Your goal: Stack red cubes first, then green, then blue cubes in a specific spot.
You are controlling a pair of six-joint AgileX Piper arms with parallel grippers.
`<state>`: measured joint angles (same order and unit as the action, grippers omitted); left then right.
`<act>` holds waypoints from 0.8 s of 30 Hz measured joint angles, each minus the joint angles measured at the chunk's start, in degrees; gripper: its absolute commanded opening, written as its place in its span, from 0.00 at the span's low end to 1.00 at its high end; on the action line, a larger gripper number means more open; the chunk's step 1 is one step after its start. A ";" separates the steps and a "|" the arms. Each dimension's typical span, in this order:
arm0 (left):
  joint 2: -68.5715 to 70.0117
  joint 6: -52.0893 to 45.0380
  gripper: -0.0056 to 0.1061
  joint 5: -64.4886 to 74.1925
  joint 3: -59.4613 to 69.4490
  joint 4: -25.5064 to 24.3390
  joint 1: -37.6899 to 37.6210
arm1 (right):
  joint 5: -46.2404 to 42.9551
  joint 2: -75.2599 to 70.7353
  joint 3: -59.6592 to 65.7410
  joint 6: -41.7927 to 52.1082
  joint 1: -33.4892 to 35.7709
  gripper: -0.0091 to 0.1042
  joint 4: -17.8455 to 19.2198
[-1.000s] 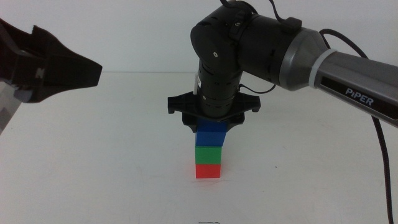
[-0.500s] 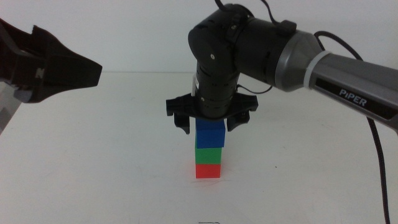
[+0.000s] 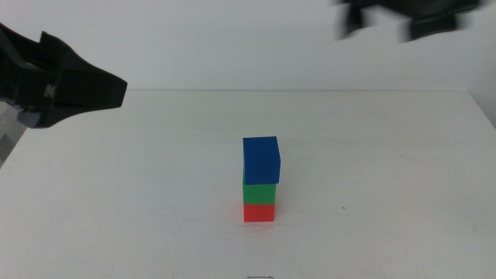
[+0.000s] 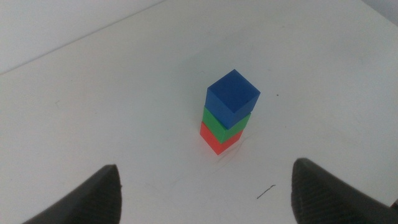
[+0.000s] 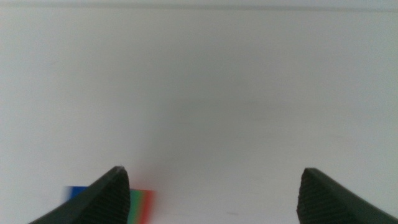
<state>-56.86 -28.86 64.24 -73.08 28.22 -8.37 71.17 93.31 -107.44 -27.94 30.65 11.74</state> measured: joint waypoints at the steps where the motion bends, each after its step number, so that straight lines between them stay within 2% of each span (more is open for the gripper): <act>1: 0.00 0.00 0.89 0.00 0.00 0.00 0.00 | 0.07 -2.76 2.24 1.53 -2.24 0.76 0.00; 4: 0.00 0.00 0.89 0.00 0.00 0.00 0.00 | -2.20 -12.19 10.29 6.24 -9.90 0.76 -0.74; 9: 0.00 0.00 0.89 0.00 0.00 0.00 0.00 | -13.03 -27.46 27.12 13.31 -21.90 0.76 -3.14; 12: 0.00 0.00 0.89 0.00 0.00 0.00 0.00 | -18.18 -34.67 33.03 15.86 -27.54 0.76 -5.14; 18: 0.00 0.00 0.89 0.00 0.00 0.00 0.00 | -21.34 -38.17 38.01 20.00 -30.24 0.76 -9.59; 24: 0.00 0.00 0.89 0.00 0.00 0.00 0.00 | -20.78 -37.73 38.47 20.34 -30.35 0.76 -10.04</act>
<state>-56.86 -28.86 64.24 -73.08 28.22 -8.37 50.39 55.58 -68.97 -7.60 0.30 1.69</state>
